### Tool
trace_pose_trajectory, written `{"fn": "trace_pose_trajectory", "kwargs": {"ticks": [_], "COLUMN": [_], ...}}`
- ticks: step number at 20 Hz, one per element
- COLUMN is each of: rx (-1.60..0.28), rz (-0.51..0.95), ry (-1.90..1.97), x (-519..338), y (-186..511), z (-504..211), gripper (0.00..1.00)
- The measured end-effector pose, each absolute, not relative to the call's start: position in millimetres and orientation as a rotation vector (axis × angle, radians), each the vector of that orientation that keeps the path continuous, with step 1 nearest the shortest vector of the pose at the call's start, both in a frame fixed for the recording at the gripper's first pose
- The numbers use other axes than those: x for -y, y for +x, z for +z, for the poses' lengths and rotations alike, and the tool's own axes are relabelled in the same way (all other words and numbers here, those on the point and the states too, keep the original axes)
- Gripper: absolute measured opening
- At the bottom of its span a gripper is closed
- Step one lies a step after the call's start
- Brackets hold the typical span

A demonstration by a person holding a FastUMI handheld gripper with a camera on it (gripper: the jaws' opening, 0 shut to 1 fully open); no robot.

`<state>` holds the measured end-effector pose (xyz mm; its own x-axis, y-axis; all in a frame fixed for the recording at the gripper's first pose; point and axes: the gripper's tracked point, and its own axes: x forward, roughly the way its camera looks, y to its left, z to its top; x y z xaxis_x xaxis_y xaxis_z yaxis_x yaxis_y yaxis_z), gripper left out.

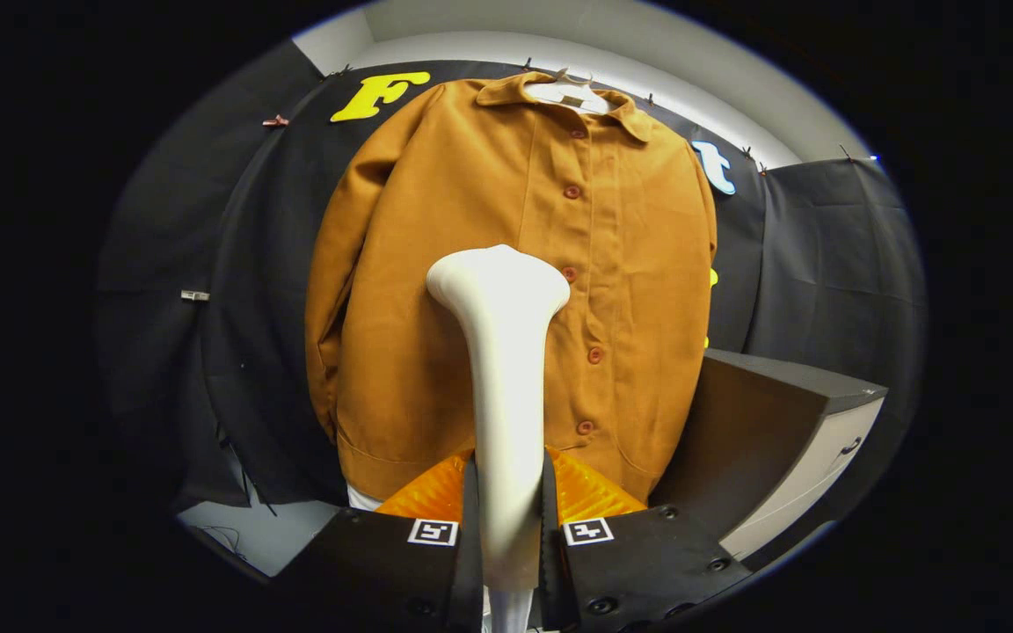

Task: Iron the clothes twice with a garment steamer, once on the left side and once on the right side.

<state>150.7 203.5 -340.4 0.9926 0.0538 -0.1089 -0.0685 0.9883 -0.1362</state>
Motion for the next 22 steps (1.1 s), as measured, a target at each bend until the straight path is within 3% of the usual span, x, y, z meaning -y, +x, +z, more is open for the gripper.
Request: {"fn": "trace_pose_trajectory", "kwargs": {"ticks": [13,22], "rx": [-0.051,-0.028], "rz": [0.102,0.115], "ry": [-0.054,-0.026], "x": [-168.7,-153.9], "y": [96.8,60.3], "z": [-133.5,-34.5], "gripper": [0.29,0.29]}}
